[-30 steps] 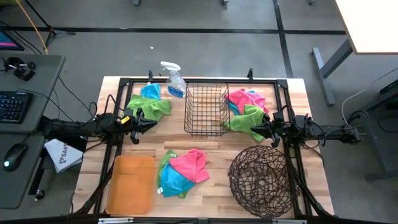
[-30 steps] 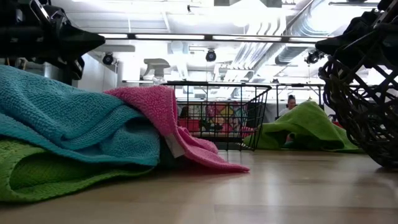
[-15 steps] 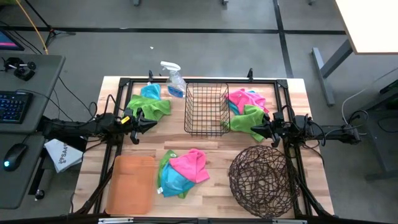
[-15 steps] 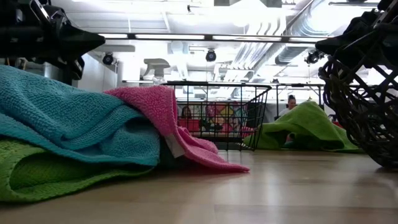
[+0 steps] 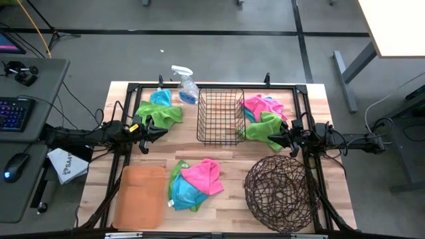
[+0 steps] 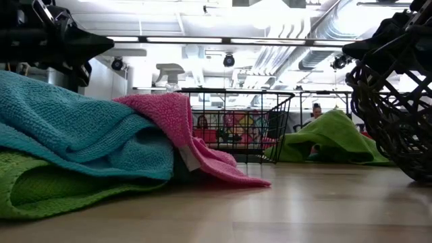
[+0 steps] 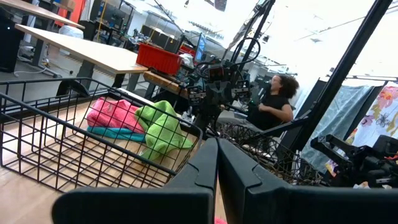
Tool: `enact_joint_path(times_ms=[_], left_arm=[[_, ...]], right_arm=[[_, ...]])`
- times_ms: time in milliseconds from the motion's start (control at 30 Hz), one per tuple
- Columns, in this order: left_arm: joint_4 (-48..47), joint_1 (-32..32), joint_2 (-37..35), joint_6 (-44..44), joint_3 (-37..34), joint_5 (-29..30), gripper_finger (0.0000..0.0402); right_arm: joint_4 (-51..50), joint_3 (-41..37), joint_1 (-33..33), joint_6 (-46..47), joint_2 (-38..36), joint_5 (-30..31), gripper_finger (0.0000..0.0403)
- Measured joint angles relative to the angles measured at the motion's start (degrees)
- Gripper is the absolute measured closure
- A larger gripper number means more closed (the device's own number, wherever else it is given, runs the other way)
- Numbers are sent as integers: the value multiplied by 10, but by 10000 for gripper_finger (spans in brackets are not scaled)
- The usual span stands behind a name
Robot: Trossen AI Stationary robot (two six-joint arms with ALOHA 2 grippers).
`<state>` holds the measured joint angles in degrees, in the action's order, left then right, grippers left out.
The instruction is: Sort microfiber towel by color & place in baskets
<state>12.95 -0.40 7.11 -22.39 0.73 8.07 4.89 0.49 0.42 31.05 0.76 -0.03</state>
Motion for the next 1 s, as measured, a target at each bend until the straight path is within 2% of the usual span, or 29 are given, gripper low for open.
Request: enact_joint_path(times_ms=[533, 667, 767, 1000], left_arm=[[0, 0, 0, 0, 0, 0, 402], [0, 0, 0, 0, 0, 0, 402], [0, 0, 0, 0, 0, 0, 402], [0, 0, 0, 0, 0, 0, 402]], right_arm=[[0, 0, 0, 0, 0, 0, 402], [7, 0, 0, -58, 0, 30, 402], [66, 0, 0, 7, 0, 111, 402], [214, 0, 0, 127, 0, 481, 402]])
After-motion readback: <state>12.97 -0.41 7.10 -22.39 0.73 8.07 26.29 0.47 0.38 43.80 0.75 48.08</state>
